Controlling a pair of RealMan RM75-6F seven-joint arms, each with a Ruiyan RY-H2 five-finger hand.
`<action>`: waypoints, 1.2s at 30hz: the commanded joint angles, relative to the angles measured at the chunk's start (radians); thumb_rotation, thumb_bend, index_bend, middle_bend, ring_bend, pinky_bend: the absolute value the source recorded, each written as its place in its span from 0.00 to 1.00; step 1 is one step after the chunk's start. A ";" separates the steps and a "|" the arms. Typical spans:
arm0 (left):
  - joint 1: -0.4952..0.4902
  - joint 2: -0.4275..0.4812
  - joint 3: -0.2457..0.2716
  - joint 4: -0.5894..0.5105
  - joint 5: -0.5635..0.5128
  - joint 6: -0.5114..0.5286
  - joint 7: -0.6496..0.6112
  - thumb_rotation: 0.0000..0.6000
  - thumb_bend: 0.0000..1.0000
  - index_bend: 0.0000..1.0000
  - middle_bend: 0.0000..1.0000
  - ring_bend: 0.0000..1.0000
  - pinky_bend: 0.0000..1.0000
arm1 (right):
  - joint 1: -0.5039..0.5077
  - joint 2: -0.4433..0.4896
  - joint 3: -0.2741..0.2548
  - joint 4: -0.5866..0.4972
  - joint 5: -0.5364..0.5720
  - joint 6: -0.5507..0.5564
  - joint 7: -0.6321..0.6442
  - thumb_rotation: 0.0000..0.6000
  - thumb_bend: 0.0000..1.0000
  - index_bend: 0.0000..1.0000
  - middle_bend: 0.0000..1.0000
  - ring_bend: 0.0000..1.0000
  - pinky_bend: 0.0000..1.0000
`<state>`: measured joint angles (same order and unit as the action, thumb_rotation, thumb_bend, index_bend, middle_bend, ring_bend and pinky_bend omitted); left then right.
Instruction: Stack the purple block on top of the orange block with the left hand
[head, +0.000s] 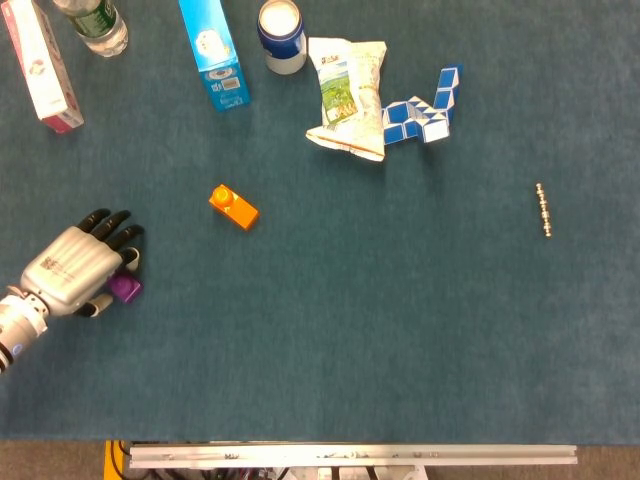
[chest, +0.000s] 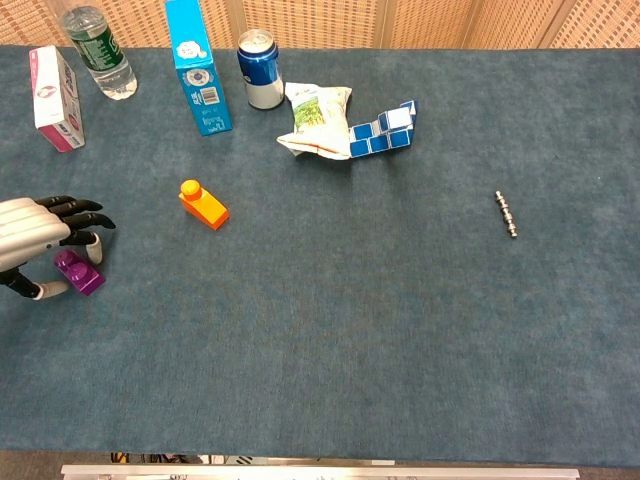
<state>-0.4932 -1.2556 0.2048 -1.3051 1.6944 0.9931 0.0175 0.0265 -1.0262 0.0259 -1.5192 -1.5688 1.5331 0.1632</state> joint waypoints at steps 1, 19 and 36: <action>0.001 -0.005 -0.001 0.005 0.001 0.005 -0.007 1.00 0.29 0.38 0.15 0.04 0.09 | 0.000 0.000 0.000 0.001 -0.001 0.001 0.001 1.00 0.26 0.49 0.55 0.47 0.51; -0.007 -0.002 -0.017 -0.004 0.021 0.053 -0.055 1.00 0.29 0.47 0.23 0.09 0.09 | -0.002 -0.001 0.001 0.004 0.000 0.003 0.005 1.00 0.26 0.49 0.55 0.47 0.51; -0.120 0.092 -0.117 -0.210 -0.026 -0.023 0.059 1.00 0.29 0.47 0.28 0.12 0.09 | 0.004 -0.007 0.002 0.010 0.002 -0.007 0.007 1.00 0.26 0.49 0.55 0.47 0.51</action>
<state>-0.5995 -1.1687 0.1008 -1.4978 1.6818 0.9852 0.0631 0.0300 -1.0327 0.0277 -1.5091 -1.5674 1.5265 0.1704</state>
